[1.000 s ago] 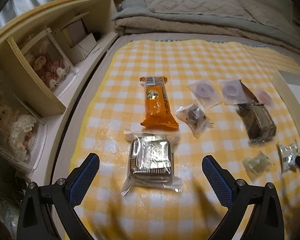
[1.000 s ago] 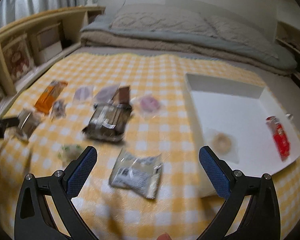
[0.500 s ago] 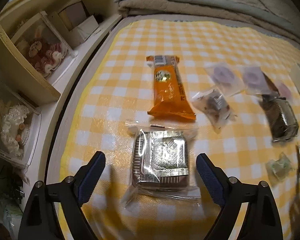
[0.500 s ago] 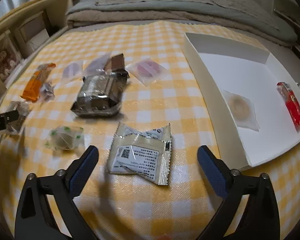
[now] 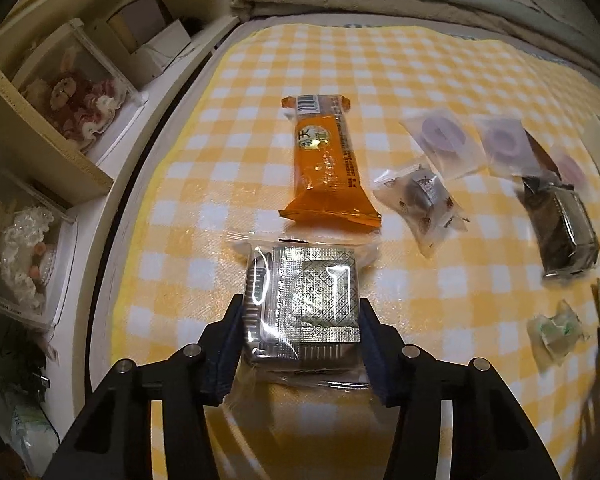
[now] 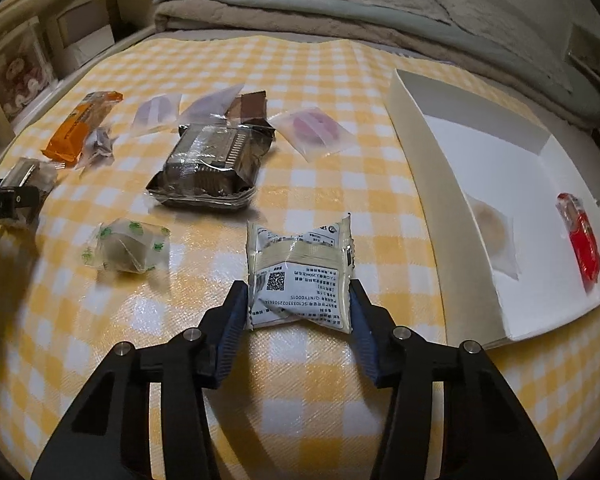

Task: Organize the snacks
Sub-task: 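Carry the foil cake into the tray while the right tool carries the white packet there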

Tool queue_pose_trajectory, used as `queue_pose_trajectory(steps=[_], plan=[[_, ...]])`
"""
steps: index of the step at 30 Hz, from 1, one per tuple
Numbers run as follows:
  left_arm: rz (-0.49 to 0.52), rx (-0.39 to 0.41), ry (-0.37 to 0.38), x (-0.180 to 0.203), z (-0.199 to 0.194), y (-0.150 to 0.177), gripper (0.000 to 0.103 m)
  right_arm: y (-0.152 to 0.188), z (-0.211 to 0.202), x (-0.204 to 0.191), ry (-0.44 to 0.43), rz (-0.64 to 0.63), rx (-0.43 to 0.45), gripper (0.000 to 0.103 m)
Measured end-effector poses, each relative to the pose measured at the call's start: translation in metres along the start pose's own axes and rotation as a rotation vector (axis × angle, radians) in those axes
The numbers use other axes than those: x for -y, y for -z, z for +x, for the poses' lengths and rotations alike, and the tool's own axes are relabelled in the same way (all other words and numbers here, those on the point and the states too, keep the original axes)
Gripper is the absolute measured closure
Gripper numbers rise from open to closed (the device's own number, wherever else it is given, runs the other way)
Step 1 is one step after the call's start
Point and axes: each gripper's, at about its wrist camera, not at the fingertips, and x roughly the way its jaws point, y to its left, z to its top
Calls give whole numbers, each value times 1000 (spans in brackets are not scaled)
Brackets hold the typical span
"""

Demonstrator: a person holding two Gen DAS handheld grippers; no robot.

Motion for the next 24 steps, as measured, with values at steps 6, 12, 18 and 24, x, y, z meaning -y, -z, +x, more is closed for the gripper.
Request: queue_pose_trajectory(steps=[6, 12, 18, 24], plan=[[-44, 24, -13, -9, -14, 3, 52, -3, -7, 2, 1, -3, 35, 54], [-122, 104, -9, -18, -46, 5, 52, -13, -25, 6, 12, -11, 114, 54], [-180, 202, 16, -25, -89, 11, 52, -33, -51, 13, 5, -12, 219, 54], [-216, 270, 41, -25, -130, 21, 52, -47, -76, 23, 1, -15, 302, 54]])
